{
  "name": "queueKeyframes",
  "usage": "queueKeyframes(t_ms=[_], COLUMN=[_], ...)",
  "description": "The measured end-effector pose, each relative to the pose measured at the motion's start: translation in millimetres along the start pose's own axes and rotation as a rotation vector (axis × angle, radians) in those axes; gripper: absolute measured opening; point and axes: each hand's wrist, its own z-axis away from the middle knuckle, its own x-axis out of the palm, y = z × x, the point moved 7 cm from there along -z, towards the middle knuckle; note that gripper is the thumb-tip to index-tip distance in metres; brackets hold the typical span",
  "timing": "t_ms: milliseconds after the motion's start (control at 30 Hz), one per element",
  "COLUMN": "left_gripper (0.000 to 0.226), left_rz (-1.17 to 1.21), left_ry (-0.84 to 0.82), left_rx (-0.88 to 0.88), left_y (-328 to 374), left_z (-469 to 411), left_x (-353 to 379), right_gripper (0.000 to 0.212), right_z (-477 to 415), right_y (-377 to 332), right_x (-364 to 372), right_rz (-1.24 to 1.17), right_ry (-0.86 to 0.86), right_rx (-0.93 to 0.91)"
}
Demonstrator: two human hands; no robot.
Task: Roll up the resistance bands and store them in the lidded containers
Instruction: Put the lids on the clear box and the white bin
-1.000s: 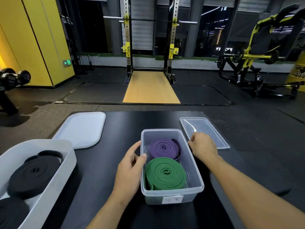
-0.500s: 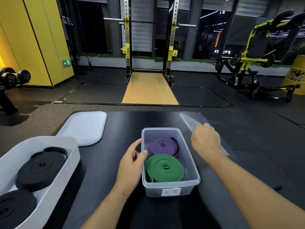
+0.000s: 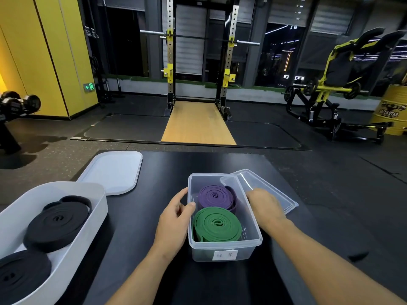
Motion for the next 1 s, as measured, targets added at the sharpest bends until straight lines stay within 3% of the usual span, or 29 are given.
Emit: queueKeyframes(t_ms=[100, 267, 400, 667, 767, 867, 1000], left_gripper=[0.040, 0.041, 0.042, 0.037, 0.035, 0.034, 0.029], left_rz=[-0.009, -0.033, -0.003, 0.012, 0.033, 0.032, 0.039], left_ry=[0.015, 0.007, 0.004, 0.004, -0.016, -0.021, -0.035], left_rx=[0.016, 0.016, 0.002, 0.008, 0.005, 0.010, 0.013], left_y=[-0.9, 0.1, -1.4, 2.9, 4.5, 7.2, 15.3], left_z=[-0.2, -1.8, -0.3, 2.6, 4.5, 7.0, 12.2], left_x=[-0.9, 0.0, 0.1, 0.2, 1.1, 0.5, 0.1], right_gripper=[0.011, 0.014, 0.020, 0.024, 0.044, 0.038, 0.043], right_z=[2.4, 2.1, 7.3, 32.7, 28.1, 23.7, 40.2], right_y=[-3.1, -0.1, -4.8, -31.7, -31.5, -33.0, -38.1], right_x=[-7.8, -58.0, -100.2, -167.0, -159.5, -121.0, -82.3], right_rz=[0.077, -0.054, -0.200, -0.819, -1.068, -1.332, -1.366], right_ry=[0.046, 0.339, 0.472, 0.650, 0.561, 0.309, 0.008], right_rx=[0.017, 0.126, 0.137, -0.007, 0.069, 0.253, 0.374])
